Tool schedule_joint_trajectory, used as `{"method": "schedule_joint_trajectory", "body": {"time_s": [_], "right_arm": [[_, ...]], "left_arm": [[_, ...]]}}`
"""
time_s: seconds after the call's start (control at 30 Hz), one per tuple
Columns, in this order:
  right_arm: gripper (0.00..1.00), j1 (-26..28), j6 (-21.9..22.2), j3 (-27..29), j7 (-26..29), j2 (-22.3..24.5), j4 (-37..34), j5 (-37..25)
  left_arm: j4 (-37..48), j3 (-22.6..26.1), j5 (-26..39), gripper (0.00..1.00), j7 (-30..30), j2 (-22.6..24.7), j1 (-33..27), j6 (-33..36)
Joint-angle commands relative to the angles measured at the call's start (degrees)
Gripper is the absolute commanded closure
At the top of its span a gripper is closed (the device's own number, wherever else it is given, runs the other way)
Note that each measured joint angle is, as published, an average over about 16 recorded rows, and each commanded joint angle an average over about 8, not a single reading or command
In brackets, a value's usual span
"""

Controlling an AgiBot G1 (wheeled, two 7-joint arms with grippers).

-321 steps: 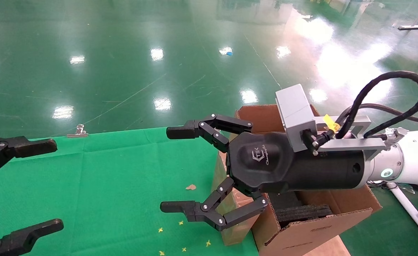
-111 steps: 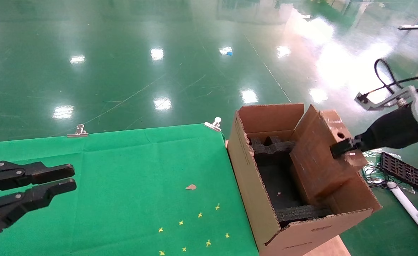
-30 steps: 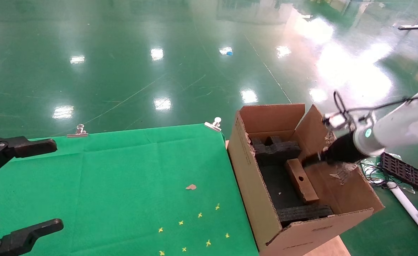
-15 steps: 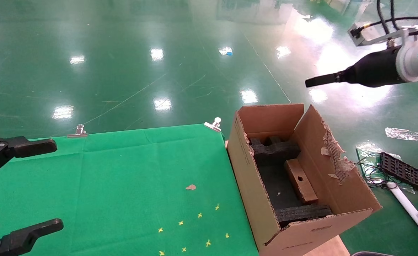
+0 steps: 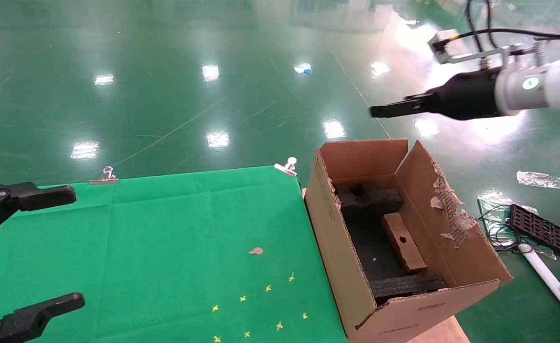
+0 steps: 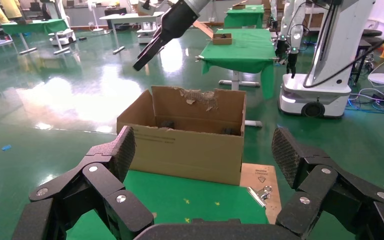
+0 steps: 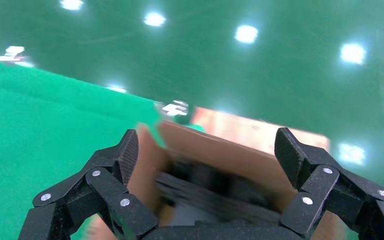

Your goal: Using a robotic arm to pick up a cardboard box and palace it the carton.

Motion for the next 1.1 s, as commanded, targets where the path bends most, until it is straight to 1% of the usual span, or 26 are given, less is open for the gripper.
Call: {"method": "schedule_joint_trajectory", "body": {"time_s": [0.03,1.1], "right_arm": [[0.00,-2.07,-0.77,2.14,-0.97,0.23,2.12,1.02],[0.00,-34.54,-12.92,35.78,-16.18,3.92,35.39,17.08]], "left_arm": [[0.01,0.01,0.00,0.00,0.00,0.00,-0.01,0.00],[0.01,0.10,-0.07,0.00,0.05,-0.04,-0.03,-0.03]]}}
